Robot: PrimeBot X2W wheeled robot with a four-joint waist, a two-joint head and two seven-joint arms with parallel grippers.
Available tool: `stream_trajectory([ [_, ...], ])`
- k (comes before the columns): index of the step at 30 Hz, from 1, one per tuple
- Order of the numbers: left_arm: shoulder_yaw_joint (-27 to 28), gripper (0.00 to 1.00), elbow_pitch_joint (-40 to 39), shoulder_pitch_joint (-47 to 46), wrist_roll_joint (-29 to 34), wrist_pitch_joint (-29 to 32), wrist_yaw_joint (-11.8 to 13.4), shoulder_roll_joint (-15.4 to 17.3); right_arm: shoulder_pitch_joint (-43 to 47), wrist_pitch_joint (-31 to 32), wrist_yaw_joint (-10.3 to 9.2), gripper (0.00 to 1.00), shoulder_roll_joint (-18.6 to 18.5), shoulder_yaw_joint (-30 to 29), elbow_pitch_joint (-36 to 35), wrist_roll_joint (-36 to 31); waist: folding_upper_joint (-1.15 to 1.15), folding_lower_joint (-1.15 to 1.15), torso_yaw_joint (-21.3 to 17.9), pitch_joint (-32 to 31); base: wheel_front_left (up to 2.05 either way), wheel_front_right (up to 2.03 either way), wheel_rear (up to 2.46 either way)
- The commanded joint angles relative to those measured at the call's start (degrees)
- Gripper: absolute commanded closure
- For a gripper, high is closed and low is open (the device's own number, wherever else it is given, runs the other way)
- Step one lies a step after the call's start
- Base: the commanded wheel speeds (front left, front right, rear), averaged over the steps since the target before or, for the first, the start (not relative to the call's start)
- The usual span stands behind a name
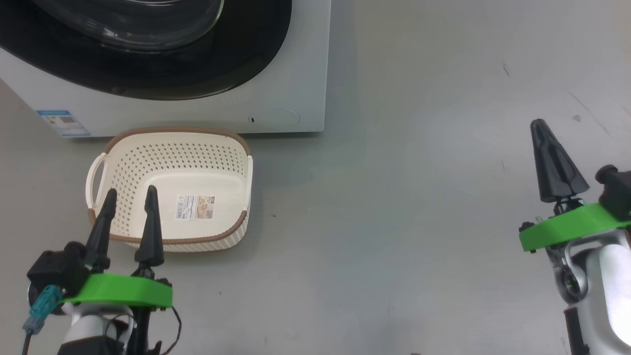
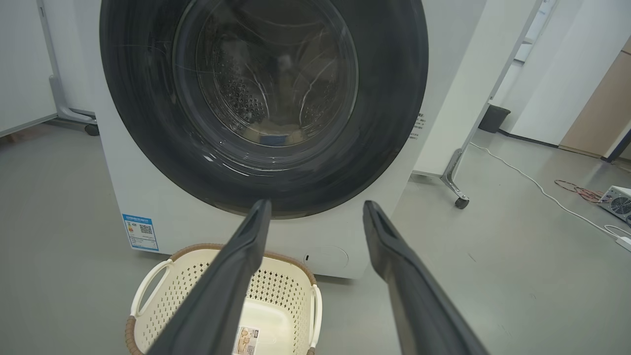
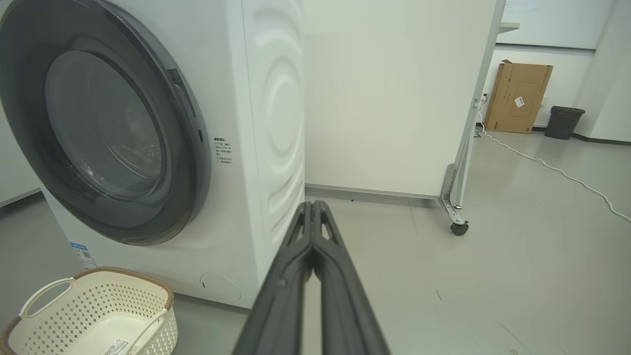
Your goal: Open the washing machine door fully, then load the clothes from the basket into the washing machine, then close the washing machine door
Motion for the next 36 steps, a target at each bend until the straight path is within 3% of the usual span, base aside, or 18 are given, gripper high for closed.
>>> stream_trajectory([
  [1,2.5,0.00,-1.5,-0.1,0.7,-0.4,0.0,1.6,0.0,-0.1,-0.21,1.00,0.6,-0.8,-2.6,0.3,0.00,0.00,-0.2,-0.3,0.00,0.00,0.00],
  [8,2.4,0.00,-1.3,0.7,1.0,-0.4,0.0,1.3,2.8,-0.1,-0.21,1.00,1.4,-3.4,-3.0,1.1,0.00,0.00,-0.3,-1.0,0.00,0.00,0.00],
  [9,2.4,0.00,-1.2,0.8,1.0,-0.4,0.0,1.3,3.2,-0.1,-0.21,0.87,1.5,-3.9,-2.8,1.8,0.00,0.00,-0.3,-1.1,0.00,0.00,0.00],
  [10,2.5,0.00,-1.3,0.8,1.2,-0.4,0.0,1.2,3.5,-0.1,-0.21,0.61,1.5,-4.3,-2.8,2.1,0.00,0.00,-0.2,-1.2,0.00,0.00,0.00],
  [11,2.6,0.00,-1.3,0.9,1.3,-0.4,0.0,1.1,3.8,-0.1,-0.21,0.29,1.5,-4.6,-2.8,2.5,0.00,0.00,-0.2,-1.3,0.00,0.00,0.00],
  [12,2.6,0.00,-1.3,1.0,1.4,-0.4,0.0,1.0,4.1,-0.1,-0.21,0.06,1.5,-4.8,-2.7,3.2,0.00,0.00,-0.2,-1.4,0.00,0.00,0.00],
  [13,2.6,0.00,-1.2,1.0,1.5,-0.4,0.0,0.9,4.2,-0.1,-0.21,0.00,1.5,-4.9,-2.7,3.6,0.00,0.00,-0.2,-1.4,0.00,0.00,0.00],
  [36,4.7,0.00,1.5,1.6,0.8,-0.4,0.0,-0.8,5.0,-0.1,-0.21,0.00,1.6,-5.4,-1.9,4.4,0.00,0.00,-0.3,-2.9,0.00,0.00,0.00],
])
